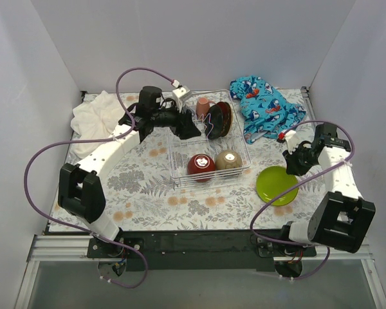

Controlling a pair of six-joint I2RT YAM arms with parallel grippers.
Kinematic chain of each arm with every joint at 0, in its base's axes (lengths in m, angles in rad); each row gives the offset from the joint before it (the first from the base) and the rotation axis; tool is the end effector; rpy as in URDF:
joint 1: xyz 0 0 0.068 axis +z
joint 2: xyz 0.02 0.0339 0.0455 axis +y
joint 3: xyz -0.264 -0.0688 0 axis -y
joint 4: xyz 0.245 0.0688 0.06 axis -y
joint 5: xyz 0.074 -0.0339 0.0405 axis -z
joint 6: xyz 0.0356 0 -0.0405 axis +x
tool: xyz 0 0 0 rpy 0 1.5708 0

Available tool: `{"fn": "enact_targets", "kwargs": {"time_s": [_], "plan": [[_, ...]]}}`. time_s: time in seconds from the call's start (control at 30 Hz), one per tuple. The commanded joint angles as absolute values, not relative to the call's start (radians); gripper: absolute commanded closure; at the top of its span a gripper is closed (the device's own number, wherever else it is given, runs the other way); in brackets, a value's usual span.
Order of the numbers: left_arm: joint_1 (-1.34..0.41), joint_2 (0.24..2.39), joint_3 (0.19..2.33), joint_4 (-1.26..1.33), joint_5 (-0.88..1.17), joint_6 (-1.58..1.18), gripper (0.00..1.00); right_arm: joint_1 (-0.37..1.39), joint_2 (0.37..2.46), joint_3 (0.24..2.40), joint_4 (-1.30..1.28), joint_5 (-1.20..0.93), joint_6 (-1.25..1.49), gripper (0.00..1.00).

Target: Load the mixed dishes into the dish rack

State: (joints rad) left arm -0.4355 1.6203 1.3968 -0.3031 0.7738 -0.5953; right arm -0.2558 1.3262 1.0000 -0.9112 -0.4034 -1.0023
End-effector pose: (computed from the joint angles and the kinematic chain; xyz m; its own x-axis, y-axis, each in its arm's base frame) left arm 0.3261 -0.1792 0.3314 -0.8537 -0.0452 -0.5188 0.4479 0.4448 -0.7756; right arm 0.2380 -0.0478 0.2471 -0.5835 -0.6485 -0.4888 -0.7120 0.6980 -0.0761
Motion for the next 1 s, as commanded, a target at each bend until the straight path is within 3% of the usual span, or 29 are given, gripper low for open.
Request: {"fn": "enact_targets", "kwargs": {"time_s": [0.0,0.23,0.4,0.83,0.93,0.97], "plan": [[-0.48,1.572,1.387,-0.252,0.782,-0.641,0.42,-0.261,1.224,1.072,-0.985,-0.515,-1.06,0.99],[-0.548,1.652,1.433,-0.219,0.805,-0.629,0.41,-0.259,1.181,1.131,-0.996,-0.592,-1.032,0.99],[-0.583,1.707,1.48,-0.215,0.808,-0.634,0.42,-0.259,1.218,1.051,-0.953,-0.571,-1.039,0.99],[-0.592,1.681,1.465,-0.258,0.77,-0.6,0.42,-0.261,1.486,1.009,-0.773,-0.531,-0.93,0.99],[-0.594,1.683,1.466,-0.261,0.764,-0.594,0.43,-0.261,1.525,1.037,-0.767,-0.506,-0.916,0.81],[-0.592,1.686,1.468,-0.262,0.764,-0.592,0.42,-0.262,1.526,1.043,-0.767,-0.499,-0.914,0.71]]}}
